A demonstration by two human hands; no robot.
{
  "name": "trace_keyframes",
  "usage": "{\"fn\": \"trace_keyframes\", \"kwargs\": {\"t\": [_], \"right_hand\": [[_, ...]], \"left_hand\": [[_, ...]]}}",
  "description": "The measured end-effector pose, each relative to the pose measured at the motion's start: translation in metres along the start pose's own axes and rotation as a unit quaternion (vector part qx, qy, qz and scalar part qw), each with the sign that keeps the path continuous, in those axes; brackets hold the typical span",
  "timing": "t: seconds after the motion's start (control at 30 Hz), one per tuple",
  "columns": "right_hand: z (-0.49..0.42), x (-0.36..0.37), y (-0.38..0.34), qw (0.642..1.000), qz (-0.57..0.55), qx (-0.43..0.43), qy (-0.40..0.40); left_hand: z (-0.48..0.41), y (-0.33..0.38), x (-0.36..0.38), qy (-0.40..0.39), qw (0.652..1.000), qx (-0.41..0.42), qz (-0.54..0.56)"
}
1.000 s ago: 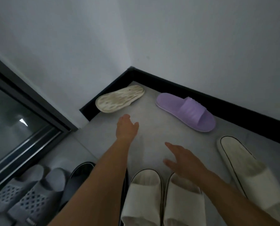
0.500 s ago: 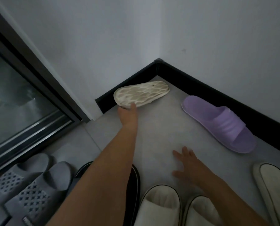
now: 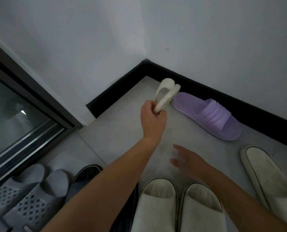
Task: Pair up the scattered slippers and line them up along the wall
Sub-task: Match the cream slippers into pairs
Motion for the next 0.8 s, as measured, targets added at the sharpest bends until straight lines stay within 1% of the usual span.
{"fn": "trace_keyframes", "kwargs": {"t": [0.03, 0.07, 0.1, 0.13, 0.17, 0.2, 0.23, 0.27, 0.3, 0.33, 0.37, 0.43, 0.47, 0.5, 0.53, 0.6, 0.63, 0.73, 0.8], "right_hand": [[0.011, -0.005, 0.009, 0.991, -0.126, -0.007, 0.052], [0.023, -0.011, 0.017, 0.961, -0.256, -0.019, 0.101], [0.034, -0.017, 0.026, 0.915, -0.38, -0.024, 0.132], [0.044, -0.022, 0.036, 0.875, -0.462, -0.023, 0.146], [0.052, -0.026, 0.045, 0.848, -0.507, -0.019, 0.151], [0.06, -0.029, 0.048, 0.84, -0.519, -0.023, 0.155], [0.068, -0.033, 0.05, 0.85, -0.499, -0.03, 0.169], [0.076, -0.037, 0.052, 0.869, -0.455, -0.039, 0.192], [0.083, -0.039, 0.055, 0.885, -0.41, -0.045, 0.216], [0.088, -0.041, 0.055, 0.891, -0.384, -0.049, 0.236], [0.095, -0.042, 0.054, 0.891, -0.379, -0.058, 0.245], [0.109, -0.045, 0.055, 0.88, -0.402, -0.081, 0.241], [0.117, -0.046, 0.059, 0.875, -0.414, -0.092, 0.233], [0.126, -0.048, 0.064, 0.877, -0.413, -0.096, 0.225], [0.136, -0.05, 0.072, 0.881, -0.408, -0.101, 0.216], [0.16, -0.054, 0.088, 0.896, -0.39, -0.09, 0.194], [0.174, -0.057, 0.098, 0.9, -0.383, -0.076, 0.192], [0.219, -0.075, 0.133, 0.899, -0.369, -0.025, 0.234], [0.254, -0.094, 0.154, 0.899, -0.31, 0.012, 0.308]], "left_hand": [[0.012, 0.009, 0.01, -0.05, 0.994, 0.049, -0.079], [0.029, 0.016, 0.022, -0.106, 0.974, 0.108, -0.169], [0.047, 0.021, 0.035, -0.159, 0.938, 0.171, -0.254], [0.066, 0.024, 0.048, -0.207, 0.892, 0.23, -0.329], [0.084, 0.023, 0.06, -0.25, 0.843, 0.278, -0.388], [0.1, 0.021, 0.069, -0.286, 0.8, 0.308, -0.428], [0.111, 0.018, 0.076, -0.313, 0.772, 0.326, -0.446], [0.119, 0.019, 0.081, -0.332, 0.76, 0.336, -0.446], [0.121, 0.022, 0.082, -0.337, 0.766, 0.338, -0.431], [0.118, 0.028, 0.08, -0.327, 0.789, 0.325, -0.406], [0.11, 0.035, 0.076, -0.304, 0.824, 0.295, -0.377], [0.091, 0.044, 0.063, -0.235, 0.892, 0.203, -0.328], [0.086, 0.045, 0.06, -0.218, 0.912, 0.157, -0.309], [0.083, 0.044, 0.062, -0.227, 0.922, 0.115, -0.293], [0.086, 0.044, 0.07, -0.257, 0.922, 0.083, -0.276], [0.103, 0.051, 0.097, -0.334, 0.916, 0.04, -0.219], [0.114, 0.059, 0.112, -0.353, 0.919, 0.028, -0.174], [0.15, 0.09, 0.15, -0.364, 0.93, 0.018, -0.042], [0.174, 0.107, 0.177, -0.387, 0.922, 0.004, 0.001]]}}
Point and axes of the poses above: each hand's wrist, its own z-axis away from the middle knuckle, its own x-axis out of the palm, y = z × x, the point moved 6 cm from there along -z, towards the middle knuckle, and after that the axes turned 15 degrees about -y, right-handed, at the moved point
